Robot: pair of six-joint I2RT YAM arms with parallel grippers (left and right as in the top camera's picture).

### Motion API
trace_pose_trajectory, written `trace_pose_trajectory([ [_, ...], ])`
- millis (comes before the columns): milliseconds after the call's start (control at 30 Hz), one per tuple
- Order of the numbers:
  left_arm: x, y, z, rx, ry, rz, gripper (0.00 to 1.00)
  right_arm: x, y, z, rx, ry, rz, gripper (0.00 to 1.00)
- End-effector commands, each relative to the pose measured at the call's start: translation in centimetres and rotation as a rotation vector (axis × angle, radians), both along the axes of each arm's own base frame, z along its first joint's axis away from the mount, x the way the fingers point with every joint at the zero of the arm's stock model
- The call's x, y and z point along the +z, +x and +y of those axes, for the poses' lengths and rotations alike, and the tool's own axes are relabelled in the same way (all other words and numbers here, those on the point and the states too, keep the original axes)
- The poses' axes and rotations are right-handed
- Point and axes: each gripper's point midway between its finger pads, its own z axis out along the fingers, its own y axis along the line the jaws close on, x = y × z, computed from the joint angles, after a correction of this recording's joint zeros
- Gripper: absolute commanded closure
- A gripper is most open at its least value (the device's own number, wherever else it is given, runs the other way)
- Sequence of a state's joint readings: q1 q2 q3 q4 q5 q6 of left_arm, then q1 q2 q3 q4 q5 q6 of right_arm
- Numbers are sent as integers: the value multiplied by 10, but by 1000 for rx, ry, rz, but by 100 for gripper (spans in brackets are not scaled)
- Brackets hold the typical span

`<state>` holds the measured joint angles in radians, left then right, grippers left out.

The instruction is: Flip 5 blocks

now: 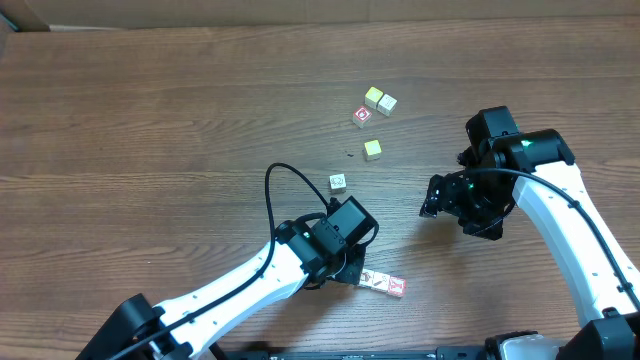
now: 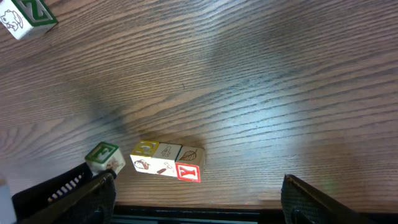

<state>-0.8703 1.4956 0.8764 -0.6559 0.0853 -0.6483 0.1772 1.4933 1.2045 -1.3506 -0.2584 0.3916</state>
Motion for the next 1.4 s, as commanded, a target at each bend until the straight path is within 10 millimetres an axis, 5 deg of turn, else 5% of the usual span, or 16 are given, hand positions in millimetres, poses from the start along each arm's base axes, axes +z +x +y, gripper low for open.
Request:
trace_pose_trajectory([
  [0, -16, 0, 5, 33, 45, 20, 96, 9, 6, 1, 1, 12, -36, 14],
  [467, -41, -12, 12, 25, 105, 88, 96, 9, 4, 1, 0, 11, -28, 14],
  [1100, -44, -28, 19, 20, 138, 145, 96, 9, 2, 1, 0, 10, -22, 14],
  [1233, -44, -28, 19, 20, 138, 143, 76, 9, 2, 1, 0, 10, -22, 14],
  [1367, -44, -27, 19, 21, 136, 140, 68, 9, 2, 1, 0, 10, -22, 14],
])
